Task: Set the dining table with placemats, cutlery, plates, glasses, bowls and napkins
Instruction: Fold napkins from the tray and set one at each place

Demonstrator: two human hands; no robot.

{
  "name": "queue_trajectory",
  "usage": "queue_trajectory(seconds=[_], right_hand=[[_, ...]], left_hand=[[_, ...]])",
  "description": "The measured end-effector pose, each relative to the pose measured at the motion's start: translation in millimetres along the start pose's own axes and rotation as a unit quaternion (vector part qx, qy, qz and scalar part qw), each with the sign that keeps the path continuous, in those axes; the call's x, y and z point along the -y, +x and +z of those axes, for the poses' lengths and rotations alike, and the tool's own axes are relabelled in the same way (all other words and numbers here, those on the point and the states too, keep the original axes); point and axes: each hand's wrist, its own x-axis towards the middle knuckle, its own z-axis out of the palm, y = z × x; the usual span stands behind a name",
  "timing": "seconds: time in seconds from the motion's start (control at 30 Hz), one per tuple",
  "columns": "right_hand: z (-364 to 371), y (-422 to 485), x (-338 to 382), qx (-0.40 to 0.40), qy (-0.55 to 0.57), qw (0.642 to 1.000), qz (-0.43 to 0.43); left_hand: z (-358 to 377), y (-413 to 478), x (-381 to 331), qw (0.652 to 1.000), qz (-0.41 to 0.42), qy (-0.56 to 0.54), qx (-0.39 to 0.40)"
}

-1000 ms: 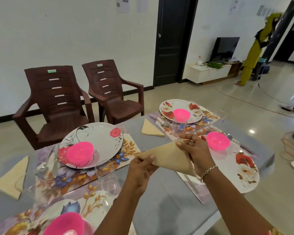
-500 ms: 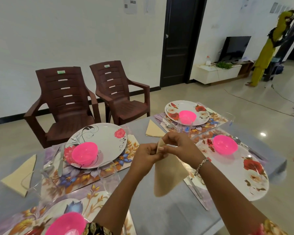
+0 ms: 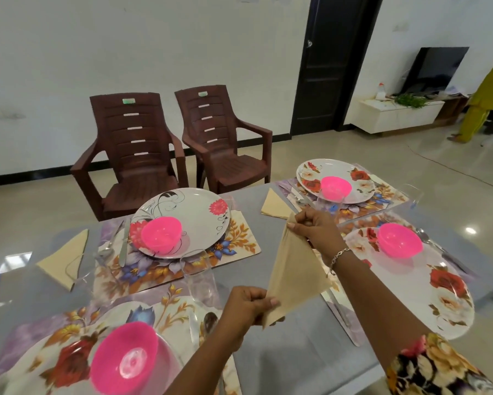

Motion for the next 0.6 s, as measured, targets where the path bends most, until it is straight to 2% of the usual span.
queue_trajectory(seconds=[0.1,0.2,0.27,0.4,0.6], right_hand=[[13,6,-12,0.060,-0.042,0.996,0.042],[26,12,-30,0.159,-0.127,0.973,0.108],[36,15,-44,0.187,-0.156,0.960,0.138],[65,16,-67,0.208,-0.209,0.946,0.133],[109,18,-96,0.241,-0.300,0.920,0.078]], left_hand=[[1,-11,12,0.998,-0.032,-0.034,-0.033],[1,-19,29,0.990,-0.077,-0.089,-0.072],[0,-24,41,0.982,-0.111,-0.127,-0.089],[-1,-29,64,0.961,-0.165,-0.184,-0.127],[1,-26,90,0.937,-0.214,-0.208,-0.184]])
